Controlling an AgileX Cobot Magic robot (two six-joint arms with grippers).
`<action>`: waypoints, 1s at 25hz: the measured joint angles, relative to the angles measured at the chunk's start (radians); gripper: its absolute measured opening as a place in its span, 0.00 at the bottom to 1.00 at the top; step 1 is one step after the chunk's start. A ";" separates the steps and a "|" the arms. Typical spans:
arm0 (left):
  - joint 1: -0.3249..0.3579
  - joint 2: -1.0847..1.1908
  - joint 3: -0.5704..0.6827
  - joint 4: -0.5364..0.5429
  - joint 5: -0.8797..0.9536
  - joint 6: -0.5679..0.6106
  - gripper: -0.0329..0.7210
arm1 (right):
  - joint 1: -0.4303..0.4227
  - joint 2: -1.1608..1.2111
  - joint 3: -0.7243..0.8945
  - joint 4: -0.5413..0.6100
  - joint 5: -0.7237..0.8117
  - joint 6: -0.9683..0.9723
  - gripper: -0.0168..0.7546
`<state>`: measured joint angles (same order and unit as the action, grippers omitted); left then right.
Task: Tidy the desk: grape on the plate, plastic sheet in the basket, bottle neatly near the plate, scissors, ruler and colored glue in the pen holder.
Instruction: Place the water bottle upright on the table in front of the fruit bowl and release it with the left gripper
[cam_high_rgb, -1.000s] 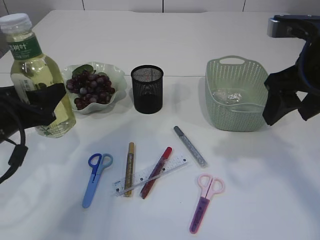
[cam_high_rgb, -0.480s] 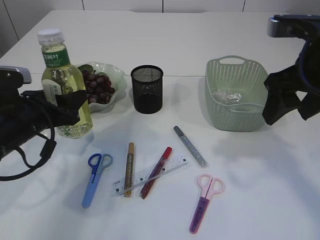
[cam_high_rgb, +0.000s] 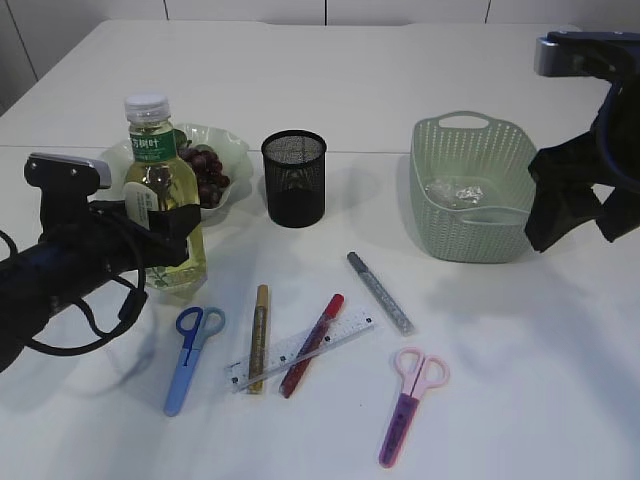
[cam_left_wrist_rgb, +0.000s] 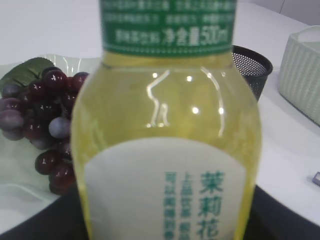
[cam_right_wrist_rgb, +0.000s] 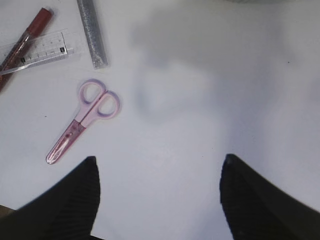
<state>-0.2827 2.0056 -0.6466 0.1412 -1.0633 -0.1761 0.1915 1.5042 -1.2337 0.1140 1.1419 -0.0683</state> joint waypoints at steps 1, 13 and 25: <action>0.000 0.011 -0.009 0.000 0.000 0.000 0.62 | 0.000 0.000 0.000 0.000 0.000 0.000 0.77; 0.000 0.129 -0.087 0.004 -0.064 0.000 0.62 | 0.000 0.000 0.000 0.002 -0.010 -0.002 0.77; 0.000 0.129 -0.109 0.008 -0.042 0.000 0.75 | 0.000 0.000 0.000 0.002 -0.010 -0.002 0.77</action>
<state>-0.2827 2.1343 -0.7561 0.1490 -1.1049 -0.1761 0.1915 1.5042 -1.2337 0.1156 1.1317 -0.0701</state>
